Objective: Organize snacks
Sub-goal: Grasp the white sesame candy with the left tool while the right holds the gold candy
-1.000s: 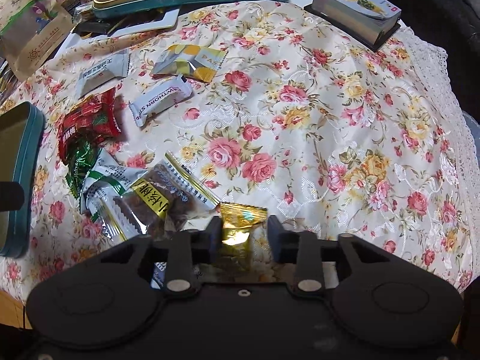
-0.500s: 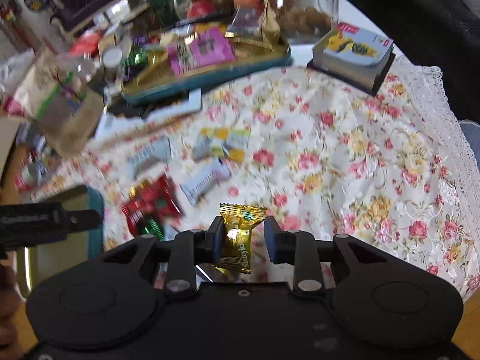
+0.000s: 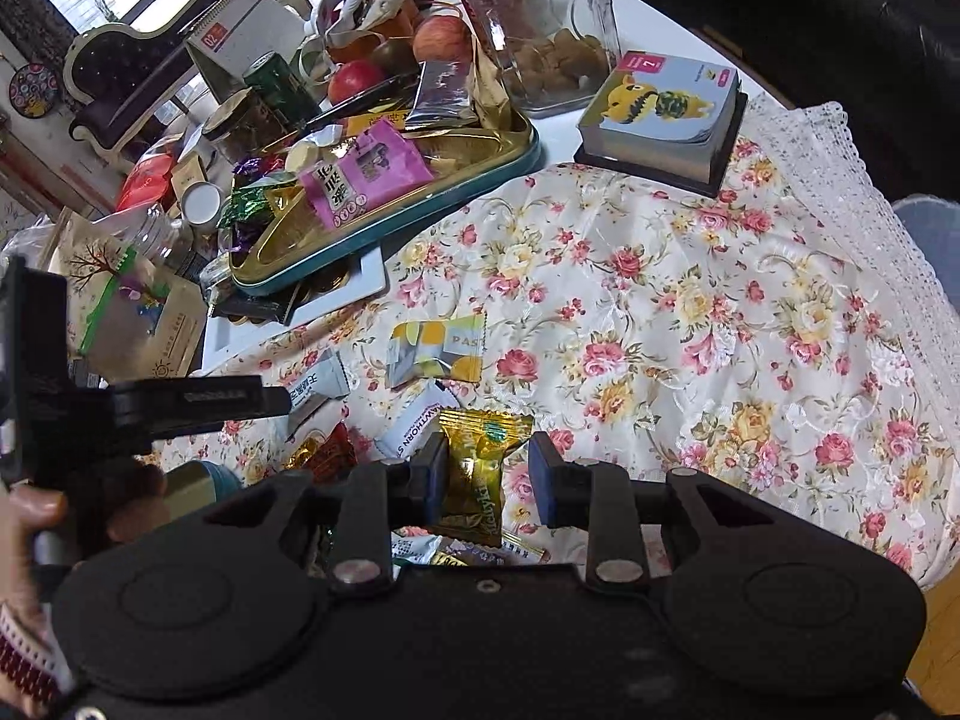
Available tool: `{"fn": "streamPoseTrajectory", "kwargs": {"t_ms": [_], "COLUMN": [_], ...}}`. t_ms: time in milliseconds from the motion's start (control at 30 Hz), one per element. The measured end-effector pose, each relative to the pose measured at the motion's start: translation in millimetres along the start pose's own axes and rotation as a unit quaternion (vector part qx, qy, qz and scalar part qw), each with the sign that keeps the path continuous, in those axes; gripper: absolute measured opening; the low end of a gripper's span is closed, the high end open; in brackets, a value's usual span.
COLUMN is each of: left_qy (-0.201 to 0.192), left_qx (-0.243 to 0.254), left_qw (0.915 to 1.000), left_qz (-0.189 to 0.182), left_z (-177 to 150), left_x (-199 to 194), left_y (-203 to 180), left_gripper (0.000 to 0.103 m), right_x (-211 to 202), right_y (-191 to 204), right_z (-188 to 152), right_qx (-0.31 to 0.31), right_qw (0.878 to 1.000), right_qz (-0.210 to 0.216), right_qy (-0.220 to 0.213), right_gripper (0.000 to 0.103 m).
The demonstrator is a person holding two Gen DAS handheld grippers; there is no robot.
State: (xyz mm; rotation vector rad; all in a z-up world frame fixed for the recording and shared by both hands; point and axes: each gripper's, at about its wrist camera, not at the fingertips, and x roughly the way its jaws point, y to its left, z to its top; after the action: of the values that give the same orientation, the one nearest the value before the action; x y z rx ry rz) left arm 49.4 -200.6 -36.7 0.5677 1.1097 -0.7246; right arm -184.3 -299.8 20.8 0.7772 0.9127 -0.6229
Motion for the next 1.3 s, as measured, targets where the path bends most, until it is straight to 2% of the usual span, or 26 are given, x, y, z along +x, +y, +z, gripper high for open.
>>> {"fn": "streamPoseTrajectory", "kwargs": {"t_ms": [133, 233, 333, 433, 600, 667, 733, 767, 800, 933, 1000, 1067, 1167, 1300], "left_qy": [-0.014, -0.011, 0.010, 0.041, 0.034, 0.033, 0.030, 0.035, 0.039, 0.029, 0.019, 0.013, -0.008, -0.019], "left_qx": [0.065, 0.072, 0.048, 0.019, -0.035, -0.068, -0.108, -0.124, -0.135, -0.136, -0.132, -0.132, -0.125, -0.103], "left_qw": [0.9976, 0.9971, 0.9987, 0.9990, 0.9988, 0.9971, 0.9937, 0.9915, 0.9899, 0.9897, 0.9908, 0.9911, 0.9922, 0.9945], "left_qz": [0.022, 0.020, 0.012, -0.003, -0.004, -0.002, -0.010, -0.014, -0.018, -0.033, -0.024, -0.008, 0.003, -0.001], "left_z": [-2, 1, 6, 8, 10, 14, 16, 16, 16, 11, 8, 9, 12, 21], "left_x": [13, 23, 37, 48, 41, 34, 23, 18, 14, 2, -2, 1, 4, 10], "left_y": [-8, -9, -5, -4, 1, 8, 16, 21, 24, 34, 36, 38, 38, 28], "left_gripper": [0.066, 0.066, 0.064, 0.051, 0.039, 0.022, 0.021, 0.013, 0.010, 0.018, 0.027, 0.051, 0.054, 0.054], "right_x": [2, 5, 5, 5, 2, 0, -2, -3, -3, -3, -3, -4, -2, 3], "right_y": [4, 10, 16, 18, 16, 15, 14, 13, 12, 11, 11, 12, 13, 12], "right_z": [-1, -2, -2, 0, 2, 2, 3, 3, 3, 2, 1, -1, -2, 1], "right_qx": [-0.001, -0.004, -0.010, -0.008, 0.000, 0.001, 0.004, 0.006, 0.008, 0.019, 0.020, 0.015, 0.010, 0.020], "right_qw": [1.000, 1.000, 1.000, 1.000, 1.000, 1.000, 1.000, 1.000, 1.000, 1.000, 1.000, 1.000, 1.000, 1.000], "right_qz": [0.002, 0.008, 0.013, 0.014, 0.013, 0.012, 0.012, 0.010, 0.008, 0.005, 0.008, 0.009, 0.007, 0.009], "right_qy": [0.006, 0.010, 0.011, 0.009, 0.003, -0.001, -0.004, -0.007, -0.009, -0.006, -0.003, -0.003, 0.002, 0.011], "right_gripper": [0.031, 0.031, 0.031, 0.031, 0.031, 0.031, 0.031, 0.031, 0.031, 0.031, 0.031, 0.031, 0.031, 0.031]}}
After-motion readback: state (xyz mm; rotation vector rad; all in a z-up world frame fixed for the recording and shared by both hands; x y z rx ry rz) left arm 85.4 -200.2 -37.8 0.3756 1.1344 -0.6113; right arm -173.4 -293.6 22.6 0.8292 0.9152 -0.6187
